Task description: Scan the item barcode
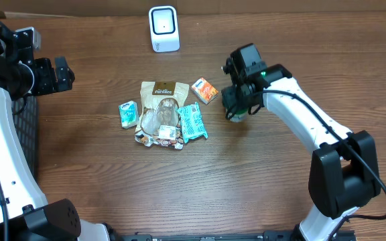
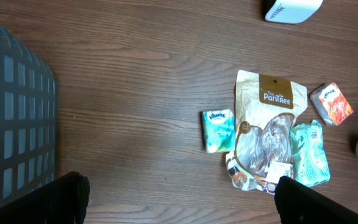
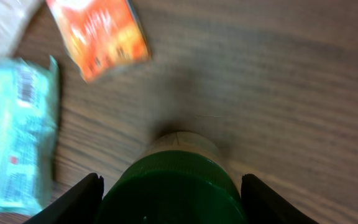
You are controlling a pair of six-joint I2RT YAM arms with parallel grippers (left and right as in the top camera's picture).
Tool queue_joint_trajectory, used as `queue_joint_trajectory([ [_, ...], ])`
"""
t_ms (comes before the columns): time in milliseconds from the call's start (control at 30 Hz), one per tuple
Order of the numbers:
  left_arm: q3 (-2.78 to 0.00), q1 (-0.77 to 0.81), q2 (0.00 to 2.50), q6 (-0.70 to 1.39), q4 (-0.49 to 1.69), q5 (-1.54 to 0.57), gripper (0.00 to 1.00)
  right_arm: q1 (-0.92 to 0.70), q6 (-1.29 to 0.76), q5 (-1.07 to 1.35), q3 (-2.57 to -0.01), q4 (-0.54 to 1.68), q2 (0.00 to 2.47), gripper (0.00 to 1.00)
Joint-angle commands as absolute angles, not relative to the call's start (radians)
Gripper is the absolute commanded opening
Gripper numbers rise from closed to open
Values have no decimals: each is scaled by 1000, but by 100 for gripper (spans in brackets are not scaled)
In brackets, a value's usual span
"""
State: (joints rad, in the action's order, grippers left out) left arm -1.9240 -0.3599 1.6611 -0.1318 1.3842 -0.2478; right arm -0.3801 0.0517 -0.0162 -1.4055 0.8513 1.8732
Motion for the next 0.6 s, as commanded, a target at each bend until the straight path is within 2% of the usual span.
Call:
queue_joint_trajectory([
  [0,-1932,-353,1665,-150,1383,-255,100,-380,61,-32,-1384,841,1861,19],
  [367,-1932,-353,1665,-150,1383,-255,100,-380,57,-5,-1379,887,1861,21],
  [433,-1932,-353,1665,-150,1383,-255,100,-380,57,-6,-1377,894,1861,31],
  [567,-1932,-353,1665,-150,1383,-255,99,-380,57,-6,-1374,897,1861,38],
])
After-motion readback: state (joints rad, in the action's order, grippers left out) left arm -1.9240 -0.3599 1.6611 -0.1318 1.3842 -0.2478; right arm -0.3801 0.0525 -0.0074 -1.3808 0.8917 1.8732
